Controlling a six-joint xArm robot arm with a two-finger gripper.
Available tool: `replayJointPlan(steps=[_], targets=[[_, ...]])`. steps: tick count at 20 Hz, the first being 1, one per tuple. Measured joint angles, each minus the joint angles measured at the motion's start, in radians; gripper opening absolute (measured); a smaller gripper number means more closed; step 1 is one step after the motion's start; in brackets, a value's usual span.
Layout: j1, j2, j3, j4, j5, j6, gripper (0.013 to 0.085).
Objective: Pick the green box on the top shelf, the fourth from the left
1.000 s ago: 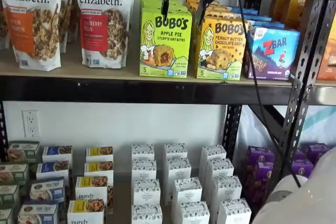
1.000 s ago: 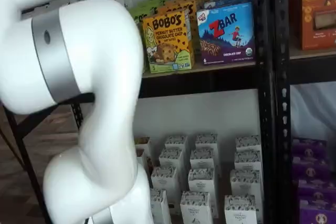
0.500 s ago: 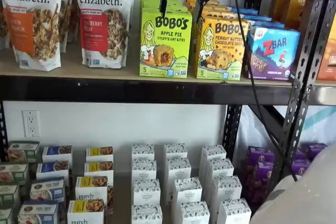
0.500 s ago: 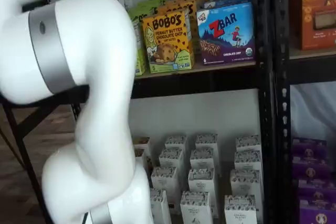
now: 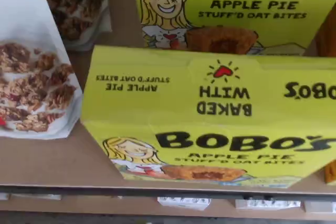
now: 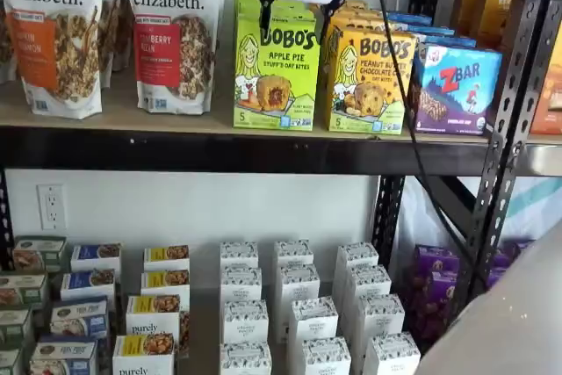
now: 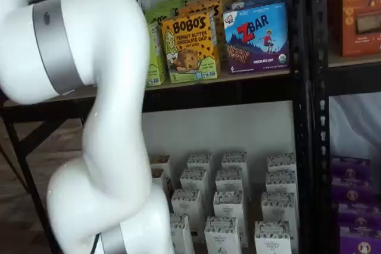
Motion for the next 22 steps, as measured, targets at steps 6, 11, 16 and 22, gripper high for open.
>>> replayJointPlan(steps=[6,11,16,22], targets=[[-0.019,0.019,0.002,-0.004,-0.021,-0.014,0.0850],[-0.022,0.029,-0.005,-0.010,-0.013,-0.016,0.0850],[-0.024,0.023,-0.006,-0.013,-0.010,-0.018,0.0850],[-0.031,0.009,-0.006,-0.005,-0.008,-0.028,0.0850]])
